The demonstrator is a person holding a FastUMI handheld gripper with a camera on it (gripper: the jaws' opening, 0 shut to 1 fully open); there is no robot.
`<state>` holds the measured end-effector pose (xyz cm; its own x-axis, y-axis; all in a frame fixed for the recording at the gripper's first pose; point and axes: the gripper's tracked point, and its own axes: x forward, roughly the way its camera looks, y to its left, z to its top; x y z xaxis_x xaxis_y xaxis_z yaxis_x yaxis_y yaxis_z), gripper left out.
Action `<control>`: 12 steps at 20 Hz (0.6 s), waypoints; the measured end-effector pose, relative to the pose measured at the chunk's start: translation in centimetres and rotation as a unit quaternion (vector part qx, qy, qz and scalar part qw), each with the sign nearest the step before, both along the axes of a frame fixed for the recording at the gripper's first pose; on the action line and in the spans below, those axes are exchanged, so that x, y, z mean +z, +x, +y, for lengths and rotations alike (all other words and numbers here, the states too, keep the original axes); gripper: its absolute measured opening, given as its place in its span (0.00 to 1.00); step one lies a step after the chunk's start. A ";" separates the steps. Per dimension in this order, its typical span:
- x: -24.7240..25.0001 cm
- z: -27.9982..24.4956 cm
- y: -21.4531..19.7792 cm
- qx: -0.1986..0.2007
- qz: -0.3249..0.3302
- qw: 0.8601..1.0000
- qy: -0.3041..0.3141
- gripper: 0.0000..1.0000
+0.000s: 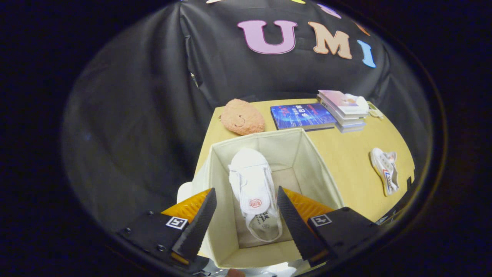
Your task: Open the storage box then place both shoes into the box .Put the left shoe in first, then the right shoe, with the right side of both shoes facing outward in a uniform manner.
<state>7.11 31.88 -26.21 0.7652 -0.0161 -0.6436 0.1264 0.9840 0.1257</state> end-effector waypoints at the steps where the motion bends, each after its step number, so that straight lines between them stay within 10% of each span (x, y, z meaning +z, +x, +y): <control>1: 0.8 -0.7 -0.5 0.001 -0.007 1.000 -0.003 1.00; 12: 7.1 -19.0 -5.9 -0.045 -0.096 0.993 -0.054 1.00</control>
